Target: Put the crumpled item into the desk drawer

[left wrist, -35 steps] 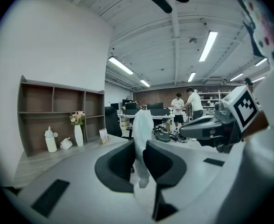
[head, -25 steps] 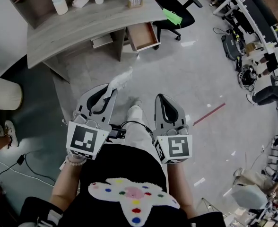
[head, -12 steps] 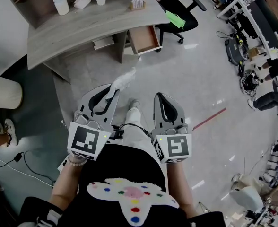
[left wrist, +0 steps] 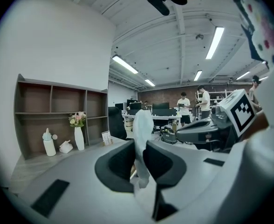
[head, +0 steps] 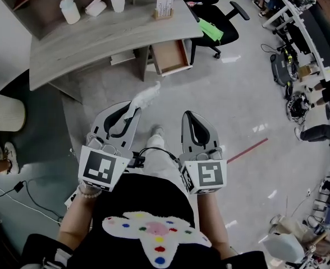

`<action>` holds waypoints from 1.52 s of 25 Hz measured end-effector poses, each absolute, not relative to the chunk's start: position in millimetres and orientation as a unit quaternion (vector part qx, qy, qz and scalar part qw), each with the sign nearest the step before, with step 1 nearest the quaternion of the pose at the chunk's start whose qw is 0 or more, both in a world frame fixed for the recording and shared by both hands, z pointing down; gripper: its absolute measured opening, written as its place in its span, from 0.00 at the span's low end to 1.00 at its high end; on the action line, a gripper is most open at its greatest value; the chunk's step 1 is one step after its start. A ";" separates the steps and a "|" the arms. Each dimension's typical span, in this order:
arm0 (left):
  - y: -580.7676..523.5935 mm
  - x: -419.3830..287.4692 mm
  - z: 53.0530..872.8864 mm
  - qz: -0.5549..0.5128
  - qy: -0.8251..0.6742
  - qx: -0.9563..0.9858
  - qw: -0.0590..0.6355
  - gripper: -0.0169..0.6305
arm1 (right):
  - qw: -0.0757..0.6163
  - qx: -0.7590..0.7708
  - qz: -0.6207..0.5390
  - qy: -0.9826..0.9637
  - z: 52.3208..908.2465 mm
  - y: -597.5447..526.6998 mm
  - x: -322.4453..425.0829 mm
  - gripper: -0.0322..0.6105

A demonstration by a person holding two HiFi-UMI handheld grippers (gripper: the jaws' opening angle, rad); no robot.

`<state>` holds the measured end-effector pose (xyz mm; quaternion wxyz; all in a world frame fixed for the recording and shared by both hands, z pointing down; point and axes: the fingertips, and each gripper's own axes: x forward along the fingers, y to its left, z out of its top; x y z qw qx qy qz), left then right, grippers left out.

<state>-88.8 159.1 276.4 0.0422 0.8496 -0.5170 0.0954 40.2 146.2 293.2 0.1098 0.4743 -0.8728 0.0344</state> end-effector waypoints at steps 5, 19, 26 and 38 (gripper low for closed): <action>121.5 -76.1 273.8 0.090 -0.523 0.847 0.039 0.12 | 0.114 0.461 0.036 -0.879 296.9 104.7 48.1 0.05; 28.9 -63.2 272.4 0.095 -0.566 0.818 0.047 0.12 | 0.114 0.415 0.035 -0.902 297.5 -5.4 59.6 0.05; -4.9 -52.5 274.4 0.097 -0.576 0.810 0.052 0.12 | 0.117 0.399 0.051 -0.908 305.2 -38.4 66.3 0.05; -29.6 -32.7 273.9 0.109 -0.577 0.808 0.053 0.12 | 0.112 0.409 0.055 -0.904 309.8 -63.5 93.8 0.05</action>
